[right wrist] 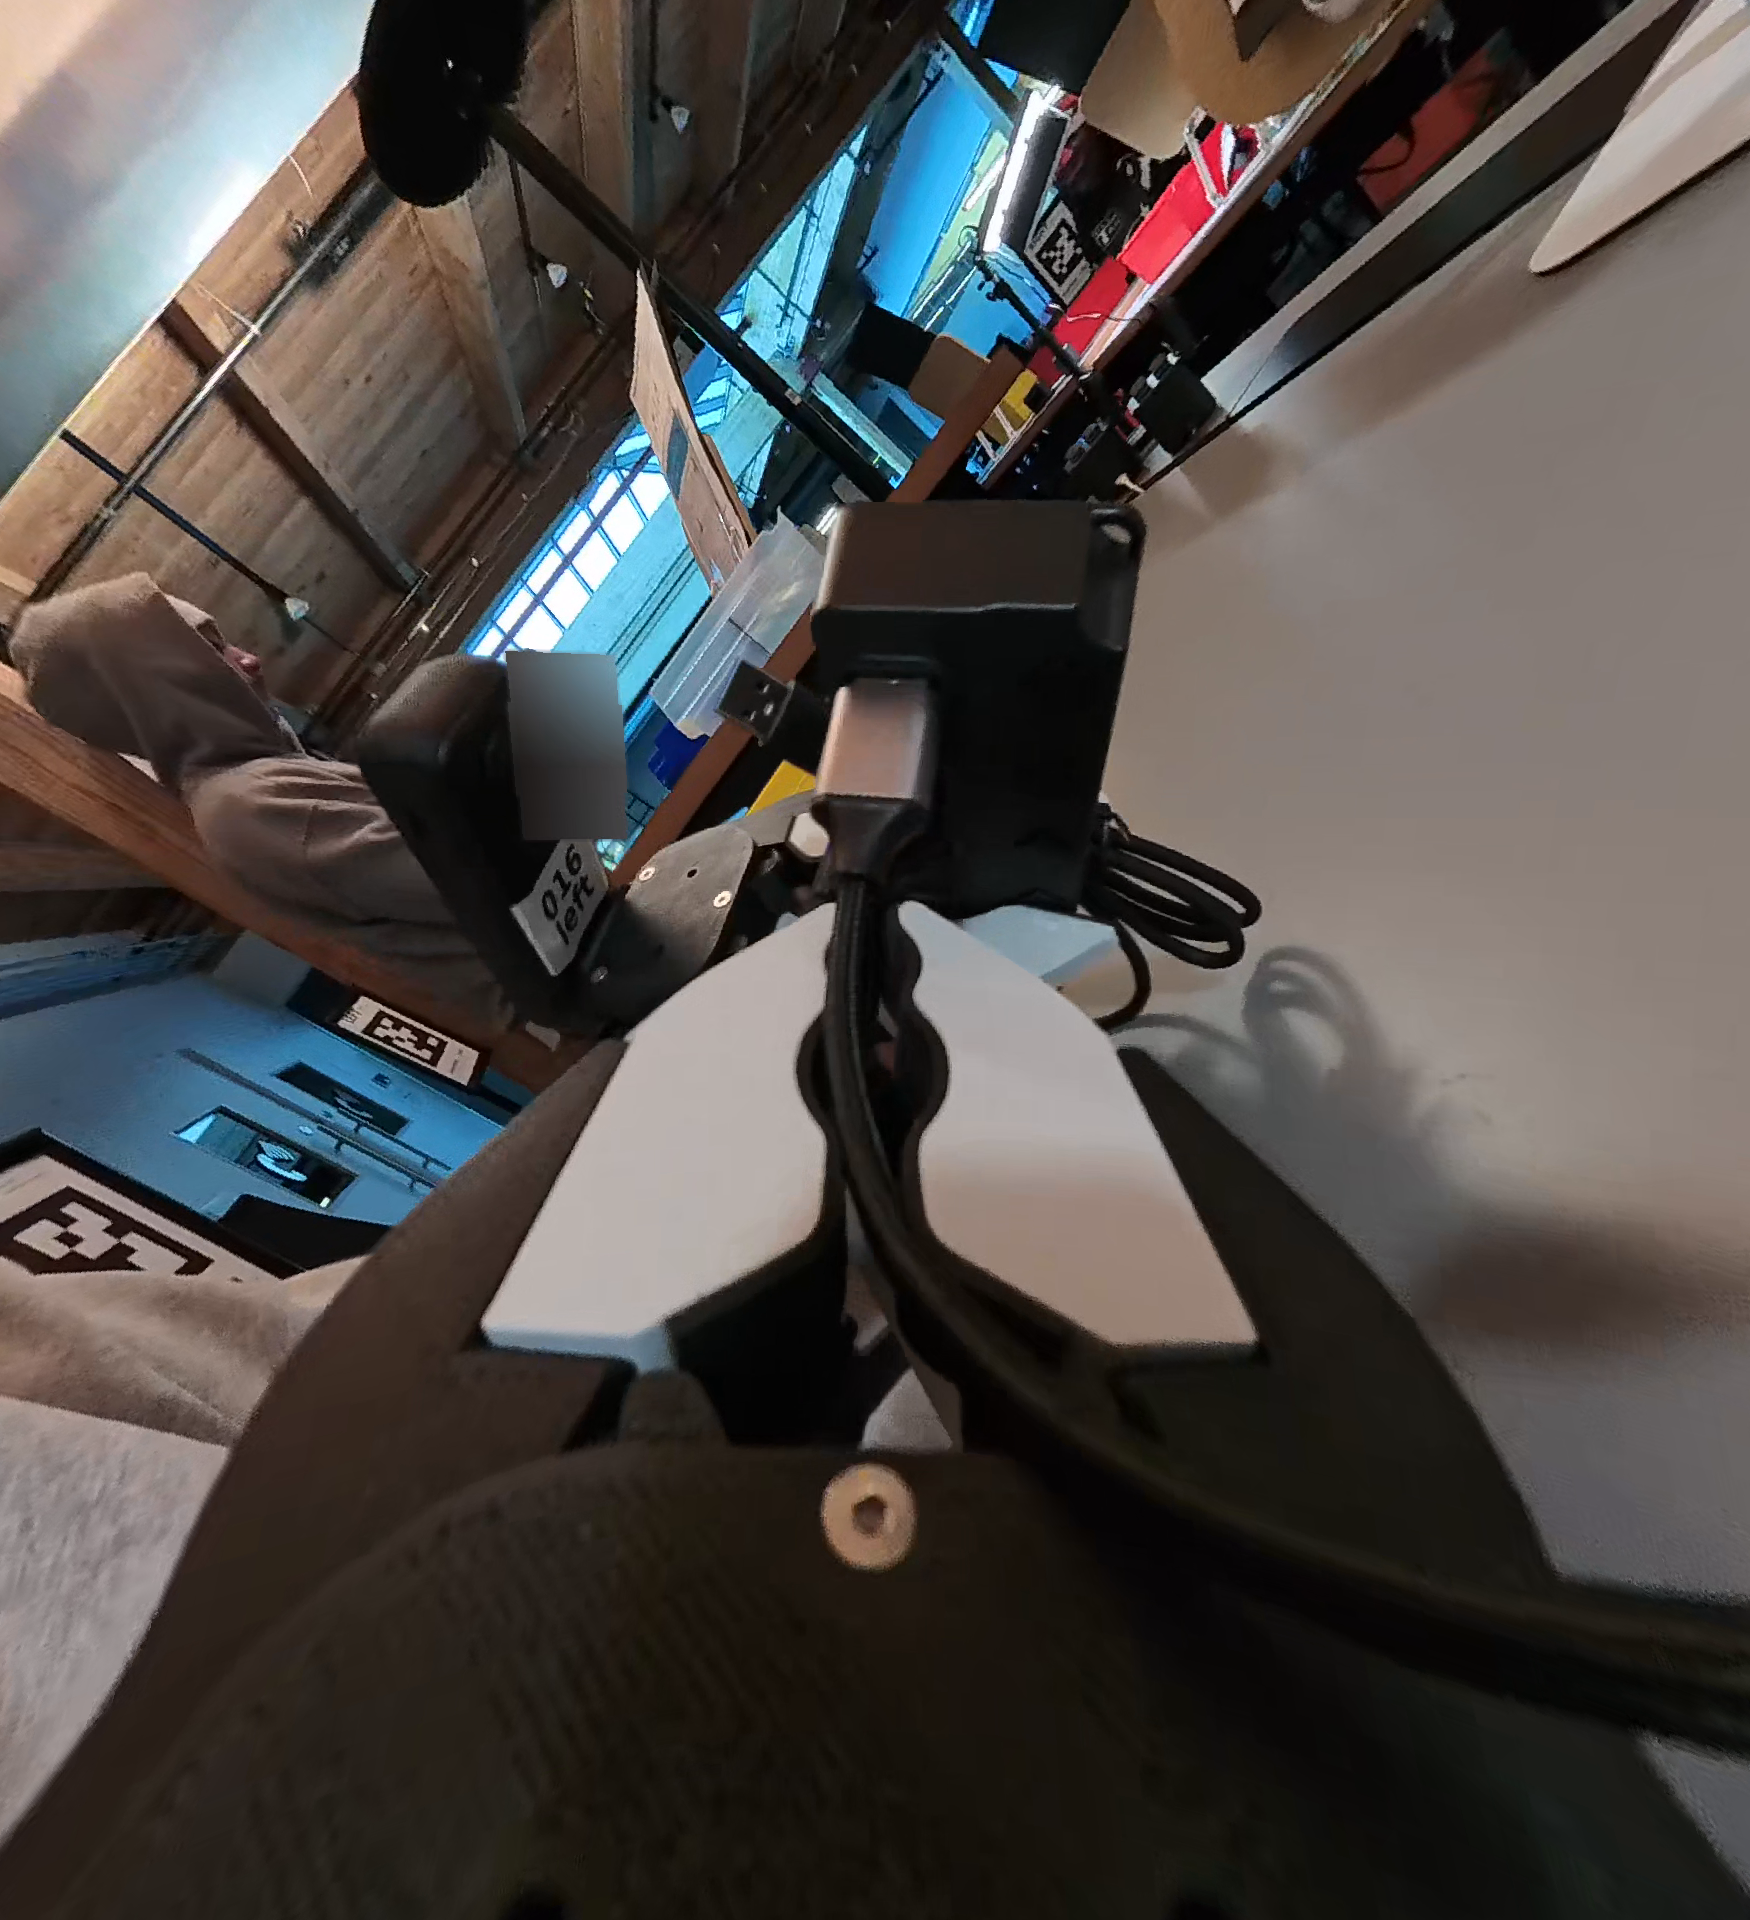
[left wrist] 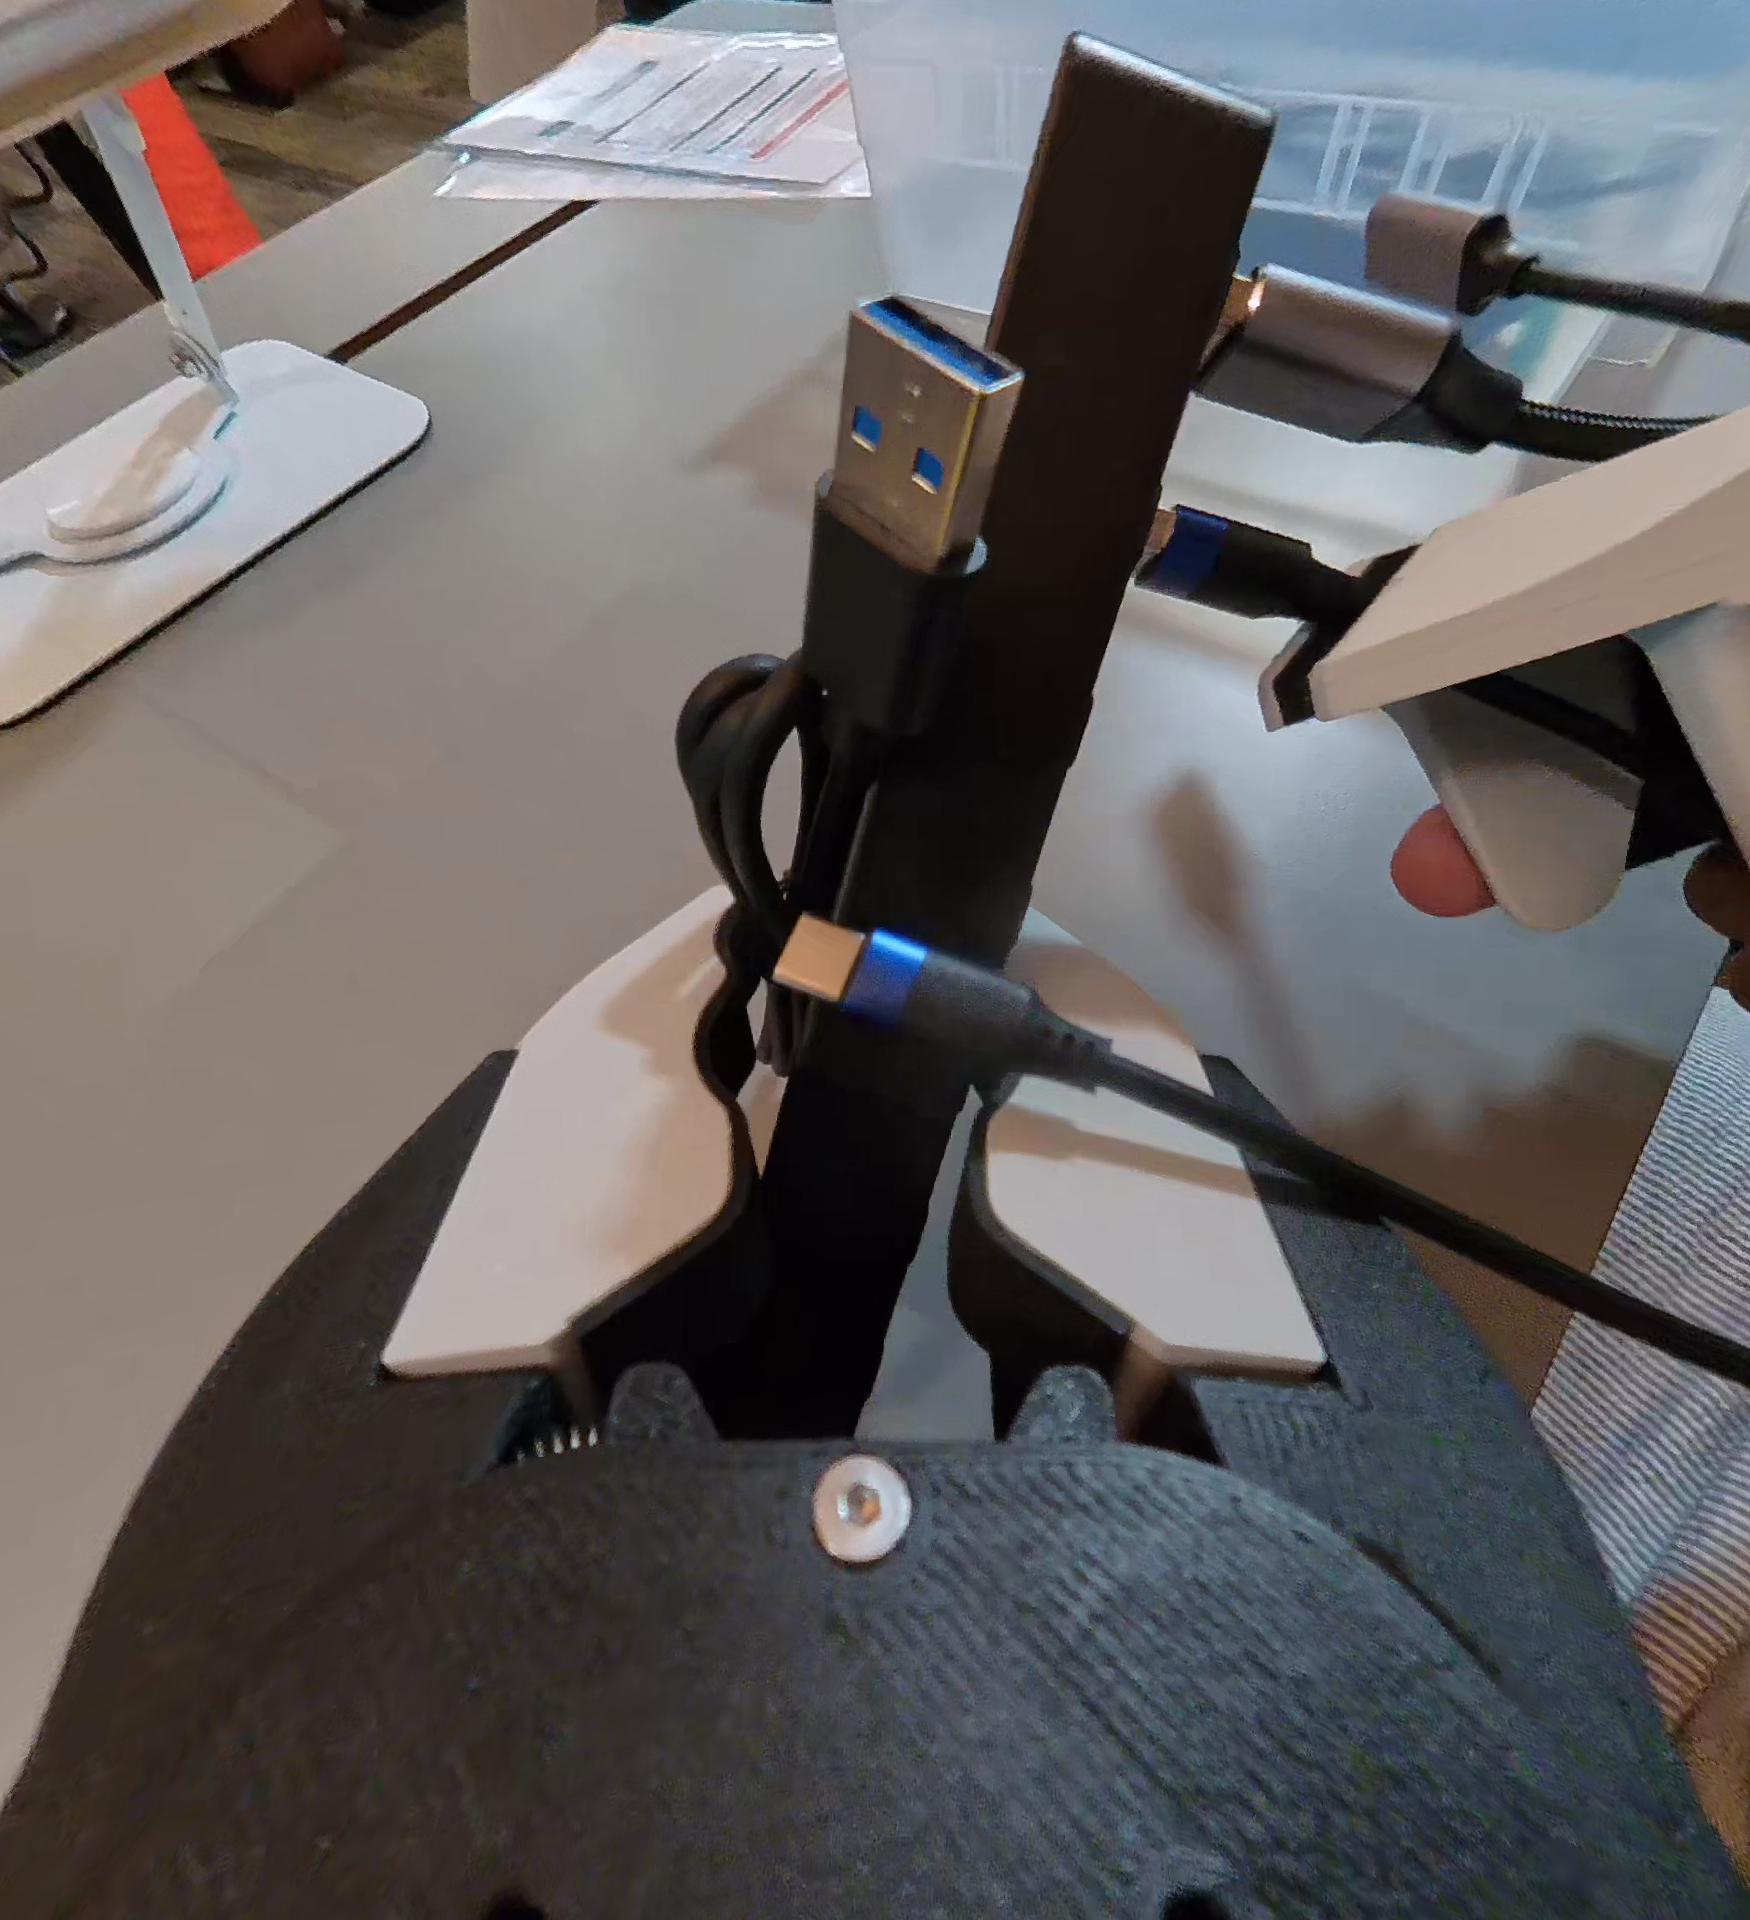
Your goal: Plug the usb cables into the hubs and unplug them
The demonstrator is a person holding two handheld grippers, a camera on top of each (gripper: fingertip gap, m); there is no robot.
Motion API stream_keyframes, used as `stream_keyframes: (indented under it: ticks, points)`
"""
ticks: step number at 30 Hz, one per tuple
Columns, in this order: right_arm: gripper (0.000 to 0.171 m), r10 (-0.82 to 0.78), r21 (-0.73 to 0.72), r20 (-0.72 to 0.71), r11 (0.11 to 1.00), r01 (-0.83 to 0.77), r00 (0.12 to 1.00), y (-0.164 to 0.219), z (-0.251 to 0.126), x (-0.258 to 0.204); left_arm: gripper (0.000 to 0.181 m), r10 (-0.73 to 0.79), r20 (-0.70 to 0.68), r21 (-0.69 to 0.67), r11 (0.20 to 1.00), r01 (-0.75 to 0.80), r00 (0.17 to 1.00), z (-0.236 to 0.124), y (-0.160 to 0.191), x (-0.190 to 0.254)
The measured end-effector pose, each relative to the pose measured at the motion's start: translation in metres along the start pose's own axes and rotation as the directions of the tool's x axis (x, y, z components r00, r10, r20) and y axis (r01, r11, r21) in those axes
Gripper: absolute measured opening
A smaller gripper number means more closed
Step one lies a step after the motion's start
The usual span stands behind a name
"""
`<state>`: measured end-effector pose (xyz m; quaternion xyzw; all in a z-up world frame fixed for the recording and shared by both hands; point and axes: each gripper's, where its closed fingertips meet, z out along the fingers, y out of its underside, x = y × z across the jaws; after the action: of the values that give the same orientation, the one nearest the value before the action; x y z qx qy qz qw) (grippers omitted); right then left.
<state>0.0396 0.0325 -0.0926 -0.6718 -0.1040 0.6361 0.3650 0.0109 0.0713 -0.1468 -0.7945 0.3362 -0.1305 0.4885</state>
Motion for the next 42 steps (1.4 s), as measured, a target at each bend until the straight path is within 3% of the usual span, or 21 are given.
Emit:
stream_keyframes:
  ticks: [5,10,16,28,31,35,36,38,40,42]
  points:
    - [0.006,0.22,0.035,0.033,0.975,-0.221,0.975,0.001,-0.001,0.001,0.041,0.017,0.006,-0.027,1.0,-0.017,1.0,0.003,0.001,-0.001]
    - [0.003,0.37,0.036,0.06,0.927,-0.373,0.927,0.005,-0.006,0.001,0.04,0.197,0.096,-0.068,0.979,-0.191,0.976,0.003,0.002,-0.003]
    - [0.004,0.176,-0.03,0.046,0.984,-0.174,0.983,0.004,-0.001,-0.004,0.04,0.065,0.037,0.0,0.998,-0.065,0.997,0.001,-0.003,-0.003]
    - [0.004,0.163,-0.031,-0.005,0.986,-0.163,0.987,0.008,-0.001,-0.003,0.04,0.09,0.022,0.002,0.996,-0.09,0.996,0.003,-0.001,-0.005]
    - [0.003,0.251,-0.039,0.059,0.968,-0.249,0.966,0.008,-0.001,-0.001,0.039,0.096,0.07,0.02,0.995,-0.098,0.993,-0.001,-0.003,-0.008]
    - [0.002,0.224,-0.046,0.076,0.974,-0.221,0.972,0.006,0.001,-0.003,0.04,0.079,0.074,0.025,0.996,-0.081,0.994,-0.004,-0.006,-0.011]
    - [0.002,0.223,-0.07,0.08,0.973,-0.218,0.971,0.012,0.001,-0.008,0.039,0.031,0.094,0.039,0.999,-0.035,0.995,-0.005,-0.006,-0.019]
    - [0.002,0.243,-0.117,0.1,0.966,-0.231,0.965,0.032,0.001,-0.021,0.037,-0.224,0.095,0.104,0.971,0.214,0.97,-0.02,-0.007,-0.064]
    - [0.002,0.165,-0.071,0.096,0.985,-0.159,0.982,0.017,-0.004,-0.019,0.037,-0.224,0.179,0.184,0.964,0.192,0.958,-0.054,-0.015,-0.103]
    - [0.003,0.056,0.01,0.11,0.998,-0.057,0.992,-0.018,-0.01,-0.014,0.037,-0.176,0.218,0.228,0.966,0.125,0.96,-0.076,-0.023,-0.109]
